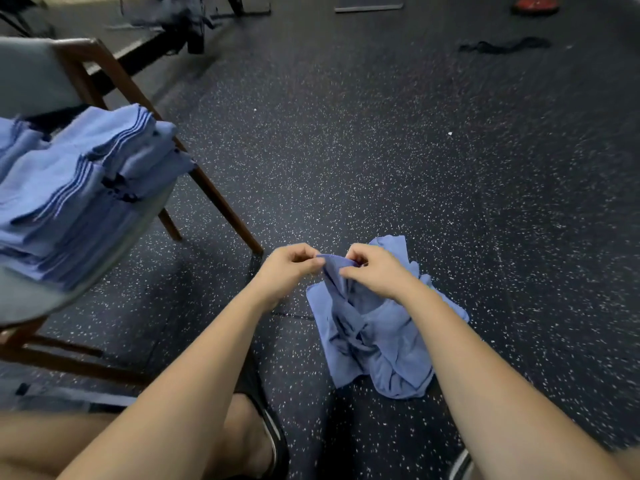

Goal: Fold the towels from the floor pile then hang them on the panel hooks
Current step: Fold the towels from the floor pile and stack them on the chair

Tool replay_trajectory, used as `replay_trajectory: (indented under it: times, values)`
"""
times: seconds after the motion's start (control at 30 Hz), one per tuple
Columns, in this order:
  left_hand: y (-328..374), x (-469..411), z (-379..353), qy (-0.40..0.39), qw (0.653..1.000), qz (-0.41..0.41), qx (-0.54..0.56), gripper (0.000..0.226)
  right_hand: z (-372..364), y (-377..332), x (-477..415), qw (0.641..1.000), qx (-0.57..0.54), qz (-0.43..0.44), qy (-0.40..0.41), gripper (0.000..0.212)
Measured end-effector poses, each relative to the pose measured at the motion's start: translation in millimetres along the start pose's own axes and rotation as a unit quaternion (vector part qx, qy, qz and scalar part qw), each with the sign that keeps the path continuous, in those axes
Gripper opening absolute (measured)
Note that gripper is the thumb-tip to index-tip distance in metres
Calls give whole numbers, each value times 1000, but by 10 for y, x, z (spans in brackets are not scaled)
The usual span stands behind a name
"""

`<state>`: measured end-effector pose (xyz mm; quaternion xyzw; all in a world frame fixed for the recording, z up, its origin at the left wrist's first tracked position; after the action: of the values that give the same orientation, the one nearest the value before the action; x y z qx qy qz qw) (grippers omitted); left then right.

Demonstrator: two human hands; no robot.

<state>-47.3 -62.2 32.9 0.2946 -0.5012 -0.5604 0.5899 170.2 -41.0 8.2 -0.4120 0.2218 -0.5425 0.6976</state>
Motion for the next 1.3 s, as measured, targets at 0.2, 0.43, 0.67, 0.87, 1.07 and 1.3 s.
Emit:
replay_trajectory:
  times: [0.2, 0.43, 0.67, 0.87, 1.07, 1.3]
  values:
    - [942, -3, 169, -15, 995, -100, -26, 6, 591, -812, -14, 996, -32, 83, 31, 17]
    - [1974, 115, 455, -16, 977, -212, -36, 10, 1521, -1774, 101, 982, 81, 171, 10, 13]
    - [2840, 287, 636, -28, 969, -245, -16, 16, 2222, -2250, 331, 978, 113, 173, -38, 22]
    - [3197, 347, 835, 23, 965, -256, 56, 21, 2512, -2114, 441, 982, 127, 136, -37, 31]
    - [3101, 313, 981, 97, 958, -251, 100, 21, 2724, -1853, 530, 989, 115, 98, -1, 38]
    - [3027, 161, 1099, 154, 955, -230, 107, 15, 2877, -1767, 621, 995, 45, 83, 30, 49]
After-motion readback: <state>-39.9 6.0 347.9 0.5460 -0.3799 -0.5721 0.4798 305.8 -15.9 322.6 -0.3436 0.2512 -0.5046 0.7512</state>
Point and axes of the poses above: each hand's wrist, its own x-axis away from the middle knuckle, its own z-axis out of the back of the hand, y = z × x, the point moved 3 cm from there along -x, towards the middle knuckle, and after that the axes turned 2 degrees about z, right-handed, at the moved point
